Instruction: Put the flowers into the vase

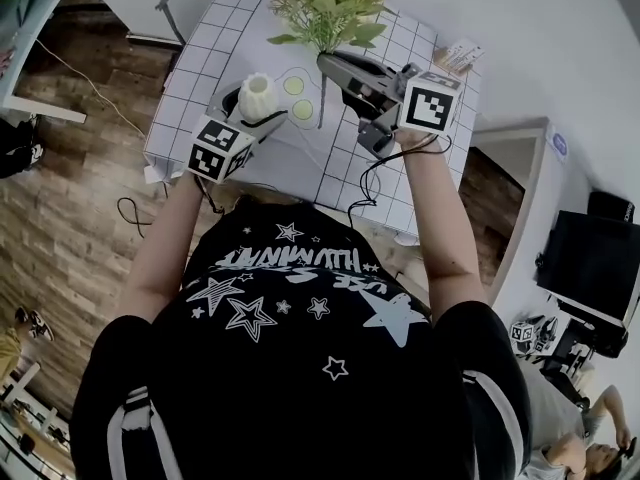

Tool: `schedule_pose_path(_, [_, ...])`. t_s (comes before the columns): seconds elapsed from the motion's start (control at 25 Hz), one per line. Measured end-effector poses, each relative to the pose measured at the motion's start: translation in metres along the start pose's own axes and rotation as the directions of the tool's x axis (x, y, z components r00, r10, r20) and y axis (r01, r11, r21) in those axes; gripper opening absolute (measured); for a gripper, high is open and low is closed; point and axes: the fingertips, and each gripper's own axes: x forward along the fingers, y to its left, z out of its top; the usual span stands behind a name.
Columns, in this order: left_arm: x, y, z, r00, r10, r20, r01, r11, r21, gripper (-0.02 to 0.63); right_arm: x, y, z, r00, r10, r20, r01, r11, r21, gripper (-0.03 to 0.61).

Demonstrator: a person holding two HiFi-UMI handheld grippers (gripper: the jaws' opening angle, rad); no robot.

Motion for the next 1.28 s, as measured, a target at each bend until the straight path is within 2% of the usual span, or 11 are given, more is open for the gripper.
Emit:
schedule_pose_path(0.16, [0.002, -0.004, 0.001, 1.000, -0.009, 0.005, 0.009, 1.000, 0.008, 0.385, 0.015, 0.018, 0.020, 0.997, 0.008, 0.073, -0.004, 0.998, -0.059, 0.051])
schedule_pose_path(0.36, [0.001, 0.001, -0.002, 1.000, -0.029, 0.002, 0.029, 0.999, 0.014, 0.385, 0.048, 0.038, 0.041, 0.985, 0.056, 0.166, -0.044, 0.996, -0.073, 0.051])
schedule_pose_path(0.6, [0.002, -0.001, -0.002, 0.998, -0.055, -0.003, 0.055, 0.998, 0.029, 0.387, 0.065, 0.061, 0.075, 0.954, 0.103, 0.283, -0.067, 0.989, -0.135, 0.051])
schedule_pose_path(0.72, [0.003, -0.006, 0.000, 0.998, -0.062, -0.004, 0.063, 0.997, 0.036, 0.387, 0.067, 0.064, 0.078, 0.957, 0.075, 0.282, -0.024, 0.984, -0.179, 0.051])
schedule_pose_path(0.92, [0.001, -0.004, -0.002, 0.997, -0.074, 0.002, 0.074, 0.997, 0.035, 0.387, 0.077, 0.058, 0.053, 0.977, 0.001, 0.215, 0.057, 0.963, -0.264, 0.051])
schedule_pose_path(1.28, [-0.001, -0.001, -0.004, 0.996, -0.084, 0.007, 0.084, 0.996, 0.039, 0.387, 0.078, 0.056, 0.009, 0.976, -0.089, 0.200, 0.160, 0.913, -0.376, 0.051])
